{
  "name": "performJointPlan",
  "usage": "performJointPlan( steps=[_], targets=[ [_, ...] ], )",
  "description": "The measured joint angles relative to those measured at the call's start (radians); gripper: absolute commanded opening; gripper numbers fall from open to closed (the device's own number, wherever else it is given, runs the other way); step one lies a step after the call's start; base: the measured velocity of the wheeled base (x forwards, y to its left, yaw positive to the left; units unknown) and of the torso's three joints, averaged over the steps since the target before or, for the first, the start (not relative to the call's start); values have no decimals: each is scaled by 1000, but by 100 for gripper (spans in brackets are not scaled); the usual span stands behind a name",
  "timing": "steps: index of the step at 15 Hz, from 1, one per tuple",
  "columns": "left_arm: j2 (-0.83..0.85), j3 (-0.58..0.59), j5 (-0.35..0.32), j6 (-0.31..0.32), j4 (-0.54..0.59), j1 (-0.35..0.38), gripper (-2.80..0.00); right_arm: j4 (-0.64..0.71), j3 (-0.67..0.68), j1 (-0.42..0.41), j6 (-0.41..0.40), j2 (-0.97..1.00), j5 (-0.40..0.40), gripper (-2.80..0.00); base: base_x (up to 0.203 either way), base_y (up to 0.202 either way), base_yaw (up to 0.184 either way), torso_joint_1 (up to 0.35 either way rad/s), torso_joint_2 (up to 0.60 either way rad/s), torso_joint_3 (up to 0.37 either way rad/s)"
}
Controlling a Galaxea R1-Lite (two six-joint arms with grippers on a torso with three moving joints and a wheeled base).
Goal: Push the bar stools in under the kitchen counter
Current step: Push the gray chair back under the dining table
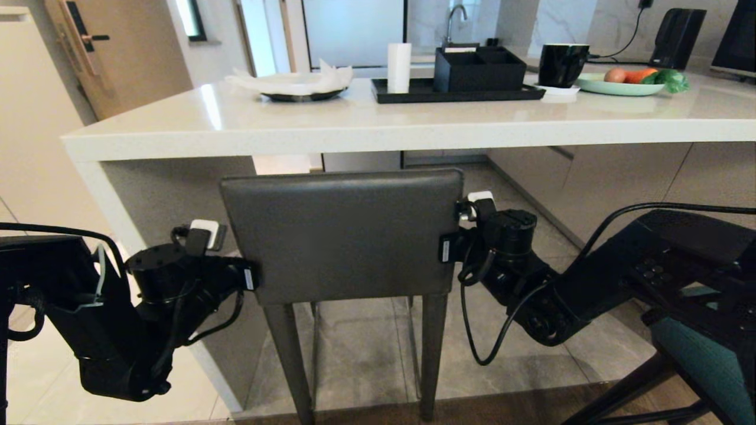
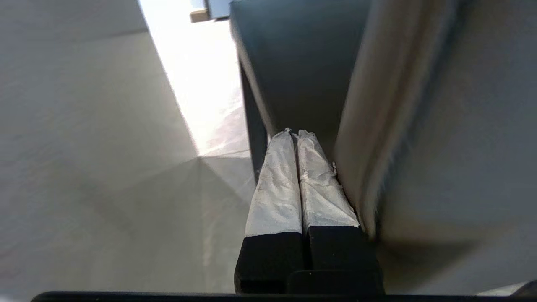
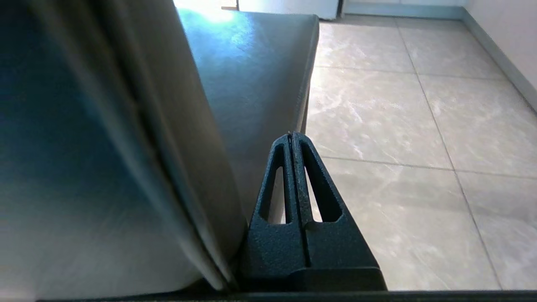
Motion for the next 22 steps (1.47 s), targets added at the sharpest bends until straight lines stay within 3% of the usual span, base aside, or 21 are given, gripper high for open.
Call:
performJointPlan(
  steps=[6, 13, 18, 22],
  targets=[
    [-21, 15, 4, -3, 3, -10, -280, -5, -14, 21, 2, 21, -17, -280, 0, 0, 0, 0, 0, 0],
    [-40, 119, 12, -31, -2, -10, -280, 0, 31, -5, 6, -13, -33, -280, 0, 0, 0, 0, 0, 0],
    [-22, 62, 22, -26, 3, 38, -280, -4, 113, -11, 7, -80, -34, -280, 0, 0, 0, 0, 0, 0],
    [-40, 97, -7, -32, 2, 119, -280, -4, 169, -59, 8, -133, -34, -280, 0, 0, 0, 0, 0, 0]
  ],
)
